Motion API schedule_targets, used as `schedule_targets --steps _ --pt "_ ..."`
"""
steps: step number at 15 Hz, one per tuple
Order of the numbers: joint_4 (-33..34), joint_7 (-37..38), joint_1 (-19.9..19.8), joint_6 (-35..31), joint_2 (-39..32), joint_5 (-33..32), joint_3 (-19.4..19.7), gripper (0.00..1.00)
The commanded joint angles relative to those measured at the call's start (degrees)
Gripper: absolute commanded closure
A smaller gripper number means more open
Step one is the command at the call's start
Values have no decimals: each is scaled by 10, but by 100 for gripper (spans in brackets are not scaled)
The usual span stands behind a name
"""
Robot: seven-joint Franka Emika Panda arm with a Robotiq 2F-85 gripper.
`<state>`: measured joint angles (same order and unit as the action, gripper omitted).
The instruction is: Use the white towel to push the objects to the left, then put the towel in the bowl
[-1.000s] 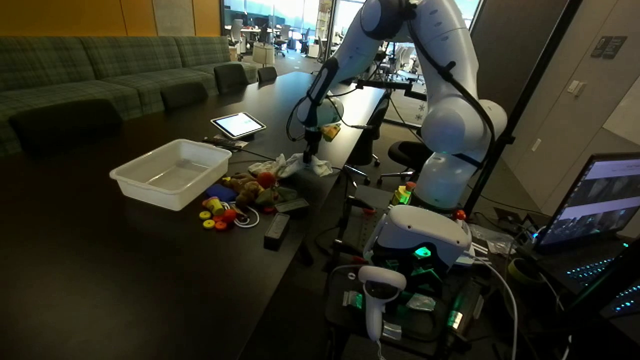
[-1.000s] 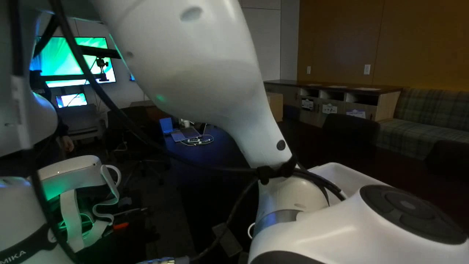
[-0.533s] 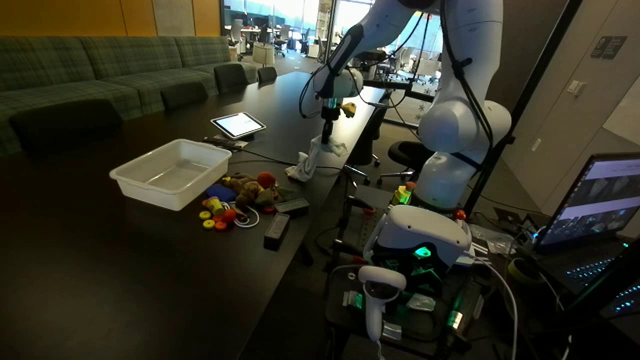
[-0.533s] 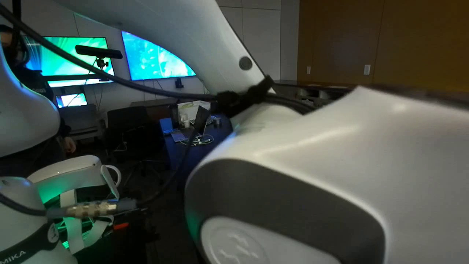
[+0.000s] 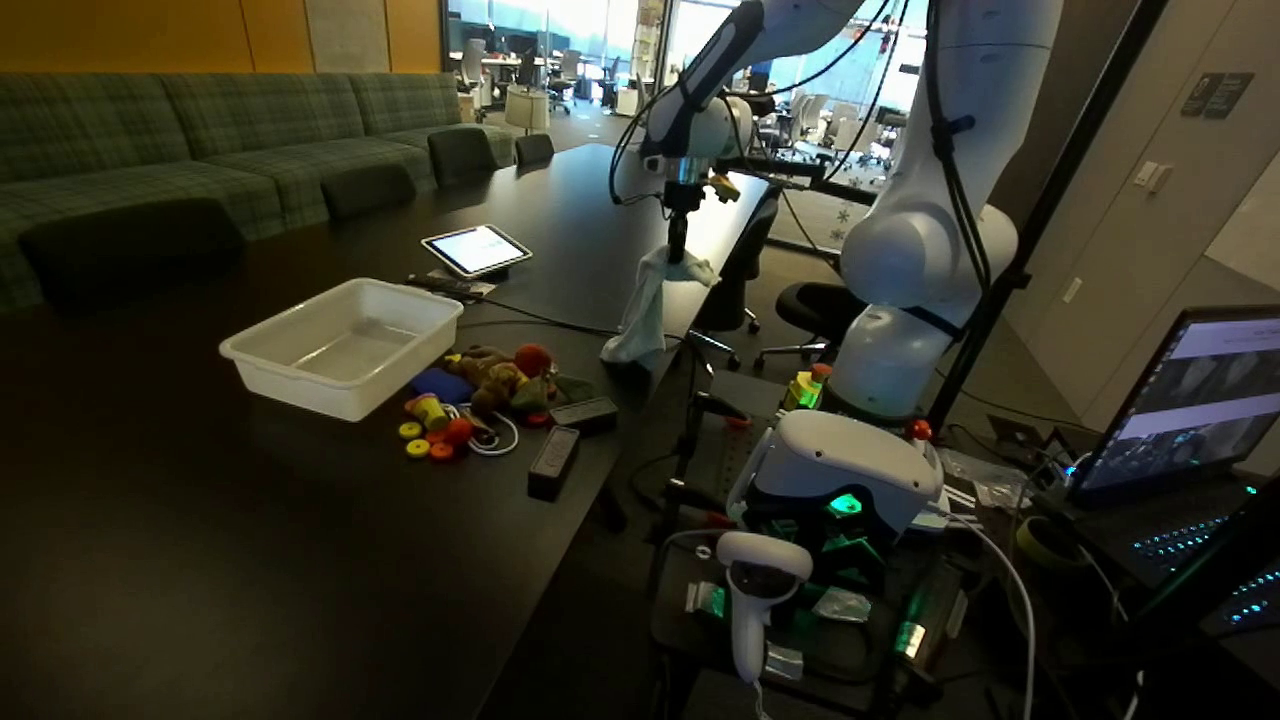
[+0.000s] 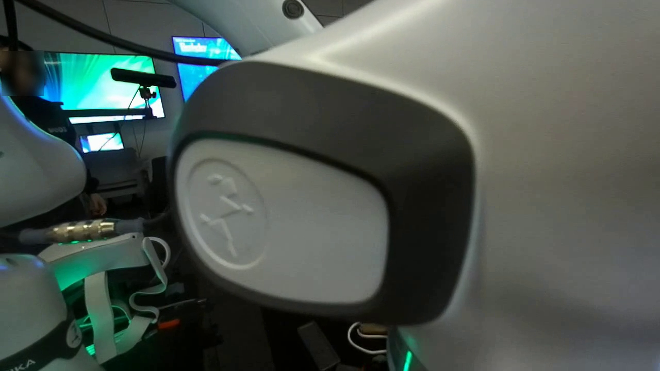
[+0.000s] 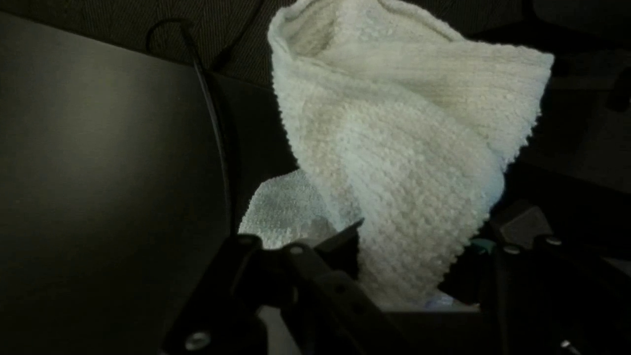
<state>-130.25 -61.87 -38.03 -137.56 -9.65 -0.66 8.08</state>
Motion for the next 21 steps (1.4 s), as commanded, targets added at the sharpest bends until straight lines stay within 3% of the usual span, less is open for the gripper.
schedule_targets --steps 1,11,15,21 --pt "-19 -59 38 18 26 9 26 86" --pt "-33 -159 122 -27 -86 16 16 86" --pt "-14 -156 131 -64 -157 4 12 86" --pt "26 -144 115 -92 -247 2 5 86"
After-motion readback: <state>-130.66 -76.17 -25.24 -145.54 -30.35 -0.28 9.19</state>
